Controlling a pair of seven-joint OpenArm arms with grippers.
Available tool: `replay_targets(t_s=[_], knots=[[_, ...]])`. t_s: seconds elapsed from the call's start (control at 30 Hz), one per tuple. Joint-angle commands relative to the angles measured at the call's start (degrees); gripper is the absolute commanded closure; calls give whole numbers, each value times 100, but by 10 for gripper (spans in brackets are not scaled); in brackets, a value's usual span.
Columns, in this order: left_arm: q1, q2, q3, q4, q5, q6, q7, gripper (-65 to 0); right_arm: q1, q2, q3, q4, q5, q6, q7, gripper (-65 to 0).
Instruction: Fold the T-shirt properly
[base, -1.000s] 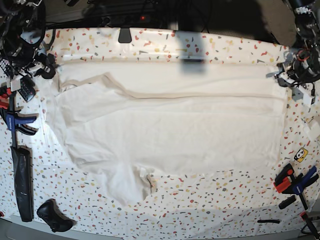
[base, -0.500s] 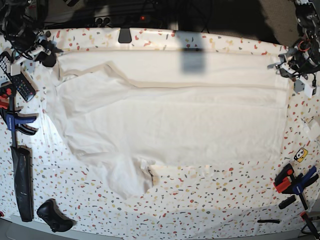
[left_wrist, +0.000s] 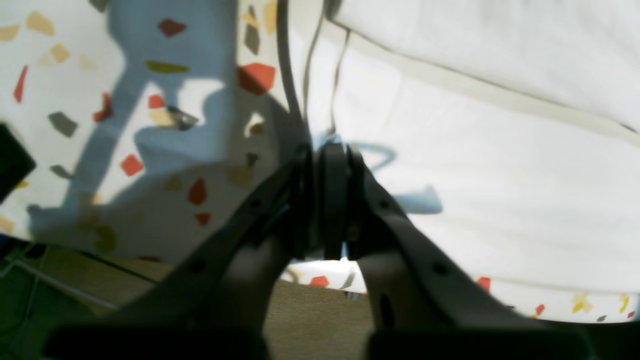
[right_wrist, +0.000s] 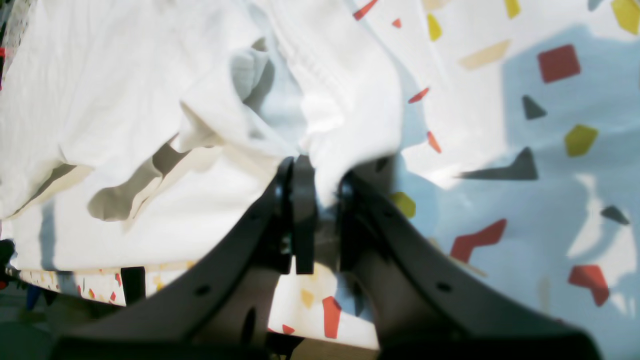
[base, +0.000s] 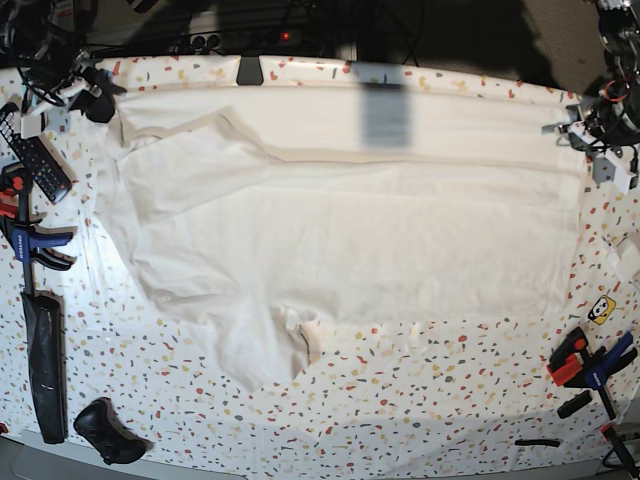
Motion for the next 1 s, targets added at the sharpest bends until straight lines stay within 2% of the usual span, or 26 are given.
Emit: replay_targets(t_s=[0.0,0.33,0.37,0.43,0.5,0.7,0.97], knots=[[-17,-151,-50,101,188,46,-46,0,-46,96,39,52,-125,23,-59,0],[-4,-151,-48,101,186,44,-46,0,-46,101,39,52,-118,23,-111,0],[-4,-151,-48,101,188,44,-46,-18,-44,101,39,52,-111,23,-151,0],[-7,-151,-50,101,186,44,-46,-120,-44,101,39,52,-96,23,-195,-62],[-4,-151,-50,116,184,46,-31,-172,-44,101,39,52,-96,23,-260,-70],[-4,-151,-50,555,186,44,-33,-175,-44,103,39,192,350,23,-520,-70],[-4,-151,-48,1091,186,44,-356,-175,-26,105,42,1086,9,23,-688,-70]])
